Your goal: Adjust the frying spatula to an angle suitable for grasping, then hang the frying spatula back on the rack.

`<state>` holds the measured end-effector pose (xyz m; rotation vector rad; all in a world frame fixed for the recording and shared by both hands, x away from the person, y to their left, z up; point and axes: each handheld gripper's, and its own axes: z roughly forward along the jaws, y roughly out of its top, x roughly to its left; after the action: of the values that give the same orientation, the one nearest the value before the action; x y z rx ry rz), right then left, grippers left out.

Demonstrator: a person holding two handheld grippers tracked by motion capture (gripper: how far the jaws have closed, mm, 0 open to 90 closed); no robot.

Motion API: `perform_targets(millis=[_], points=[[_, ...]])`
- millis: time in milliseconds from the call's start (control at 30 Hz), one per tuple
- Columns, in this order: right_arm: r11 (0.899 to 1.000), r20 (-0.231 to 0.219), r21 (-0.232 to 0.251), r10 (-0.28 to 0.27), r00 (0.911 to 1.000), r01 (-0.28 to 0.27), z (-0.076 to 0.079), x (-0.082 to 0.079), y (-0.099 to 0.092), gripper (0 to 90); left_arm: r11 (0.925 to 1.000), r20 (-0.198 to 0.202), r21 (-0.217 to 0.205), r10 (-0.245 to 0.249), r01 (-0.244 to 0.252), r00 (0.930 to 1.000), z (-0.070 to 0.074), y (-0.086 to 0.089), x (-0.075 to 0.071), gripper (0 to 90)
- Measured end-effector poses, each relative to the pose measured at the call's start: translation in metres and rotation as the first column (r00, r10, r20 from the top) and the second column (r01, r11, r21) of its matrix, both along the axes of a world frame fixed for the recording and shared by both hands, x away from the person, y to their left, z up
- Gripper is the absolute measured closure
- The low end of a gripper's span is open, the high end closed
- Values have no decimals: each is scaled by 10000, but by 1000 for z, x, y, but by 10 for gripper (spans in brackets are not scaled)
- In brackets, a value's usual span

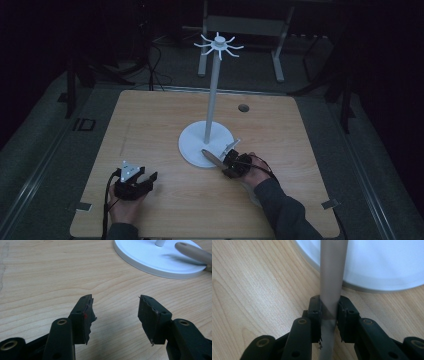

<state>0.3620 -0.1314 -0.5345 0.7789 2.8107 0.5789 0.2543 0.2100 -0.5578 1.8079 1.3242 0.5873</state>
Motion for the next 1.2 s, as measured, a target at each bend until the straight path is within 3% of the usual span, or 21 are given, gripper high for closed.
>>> perform_targets(millis=[600,1200], points=[[9953,767,880,-476,9959,408,13,-6,-15,743,9999,0,31,109,-109,9999,0,1,-2,465],[9745,1711,2096,-1178,9782,807,36,-12,-29,745,9995,39,33,310,-310,9995,1,3,-3,468]])
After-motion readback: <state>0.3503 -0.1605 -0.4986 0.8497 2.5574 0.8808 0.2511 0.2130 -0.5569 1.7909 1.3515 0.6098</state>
